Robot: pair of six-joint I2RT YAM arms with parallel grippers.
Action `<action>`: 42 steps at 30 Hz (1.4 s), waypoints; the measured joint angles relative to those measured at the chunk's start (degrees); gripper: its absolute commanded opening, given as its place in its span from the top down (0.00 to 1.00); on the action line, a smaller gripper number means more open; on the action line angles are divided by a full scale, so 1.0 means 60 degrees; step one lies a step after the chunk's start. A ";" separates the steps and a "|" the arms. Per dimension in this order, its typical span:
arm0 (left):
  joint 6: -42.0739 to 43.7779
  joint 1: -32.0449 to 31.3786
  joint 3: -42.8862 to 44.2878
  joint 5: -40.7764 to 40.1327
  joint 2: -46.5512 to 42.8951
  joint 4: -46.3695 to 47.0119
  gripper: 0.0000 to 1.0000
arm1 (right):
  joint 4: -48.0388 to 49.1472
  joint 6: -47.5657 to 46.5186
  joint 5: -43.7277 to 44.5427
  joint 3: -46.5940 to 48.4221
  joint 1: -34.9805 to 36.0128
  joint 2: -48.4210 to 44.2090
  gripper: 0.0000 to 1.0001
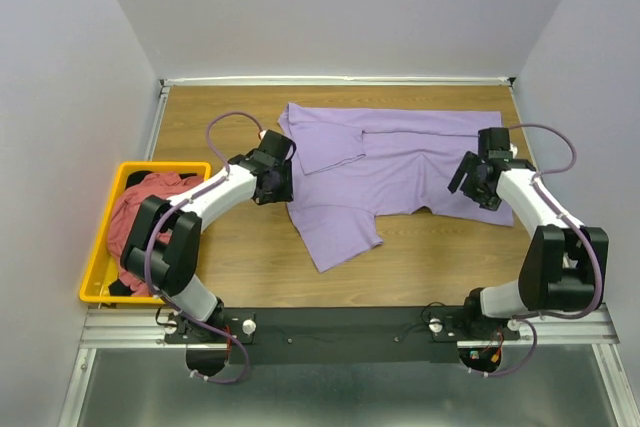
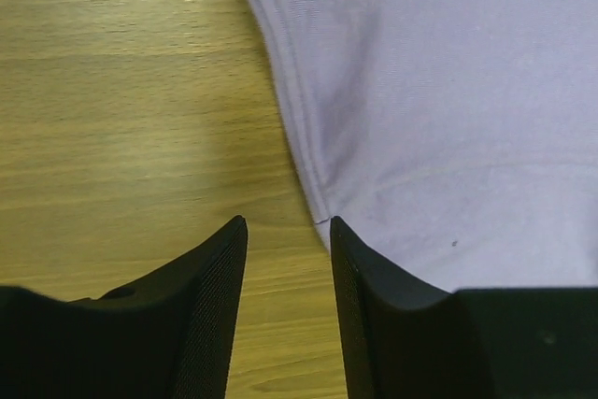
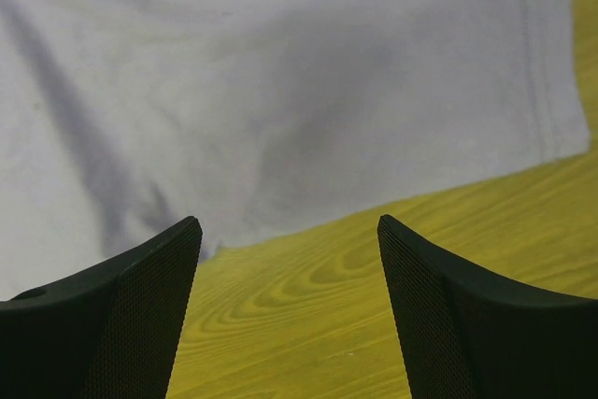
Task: Fold and stack the t-shirts
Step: Fold the tshirt
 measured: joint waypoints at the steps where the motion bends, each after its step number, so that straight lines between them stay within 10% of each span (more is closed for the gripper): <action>1: -0.0073 -0.0062 0.0000 0.0026 0.0018 0.0058 0.52 | 0.0004 0.0026 -0.0004 -0.0124 -0.0204 -0.0076 0.17; 18: -0.0637 -0.0481 0.0029 0.0146 0.1239 0.0681 0.55 | -0.0022 0.0226 -0.0051 -0.0739 -0.0718 -0.0521 0.17; 25: -0.0703 -0.0568 0.0051 -0.0044 0.1304 0.0685 1.00 | -0.0022 0.0237 0.0055 -0.1002 -0.0750 -0.0532 0.17; 42: -0.0266 -0.0197 -0.0138 -0.0863 0.1049 0.0266 1.00 | 0.0044 0.0521 0.0390 -0.1370 -0.1898 -0.0299 0.28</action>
